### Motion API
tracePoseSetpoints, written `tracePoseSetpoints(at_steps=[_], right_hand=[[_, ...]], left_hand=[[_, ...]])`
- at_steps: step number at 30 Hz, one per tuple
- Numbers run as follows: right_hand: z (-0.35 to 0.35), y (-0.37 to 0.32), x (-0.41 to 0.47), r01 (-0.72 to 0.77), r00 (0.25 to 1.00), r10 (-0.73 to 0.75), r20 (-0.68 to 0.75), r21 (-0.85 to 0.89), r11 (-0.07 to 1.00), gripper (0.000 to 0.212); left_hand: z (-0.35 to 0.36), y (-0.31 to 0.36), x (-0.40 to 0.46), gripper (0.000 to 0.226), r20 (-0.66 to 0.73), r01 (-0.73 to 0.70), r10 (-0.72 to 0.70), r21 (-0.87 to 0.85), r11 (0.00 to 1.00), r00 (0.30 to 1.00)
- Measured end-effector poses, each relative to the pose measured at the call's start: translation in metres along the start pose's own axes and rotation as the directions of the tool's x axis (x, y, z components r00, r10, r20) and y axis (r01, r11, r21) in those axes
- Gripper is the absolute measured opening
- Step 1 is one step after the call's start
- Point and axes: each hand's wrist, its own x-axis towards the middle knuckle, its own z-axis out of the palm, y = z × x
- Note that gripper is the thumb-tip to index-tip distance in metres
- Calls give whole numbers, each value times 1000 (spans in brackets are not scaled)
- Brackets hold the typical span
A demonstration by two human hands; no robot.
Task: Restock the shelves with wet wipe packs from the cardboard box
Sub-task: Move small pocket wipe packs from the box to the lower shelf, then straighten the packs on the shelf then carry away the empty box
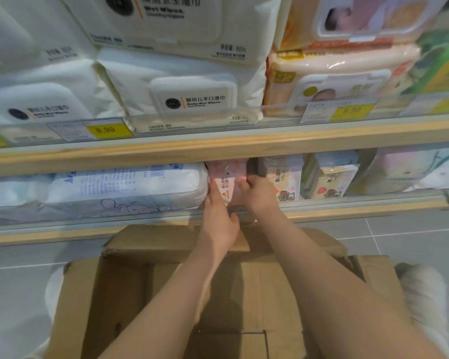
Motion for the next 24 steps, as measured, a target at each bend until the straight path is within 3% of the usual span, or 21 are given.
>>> tracePoseSetpoints(at_steps=[7, 10, 14, 20, 24], right_hand=[[-42, -18, -45, 137, 988, -130, 84, -80, 987, 24], [-84, -36, -72, 184, 983, -179, 50, -136, 973, 38], [-144, -60, -104, 258, 964, -265, -23, -151, 954, 38], [-228, -75, -130, 292, 924, -349, -154, -301, 908, 53], [-269, -76, -132, 352, 849, -480, -220, -441, 825, 63]], left_hand=[[-40, 28, -33, 65, 28, -108, 107, 58, 992, 994], [-67, 59, -50, 57, 0, -215, 216, 59, 975, 976], [-94, 111, -75, 58, -23, -341, 341, 32, 940, 940], [-107, 185, -100, 62, -2, -549, 550, 76, 833, 835], [-107, 232, -94, 68, -25, -633, 650, 202, 747, 759]])
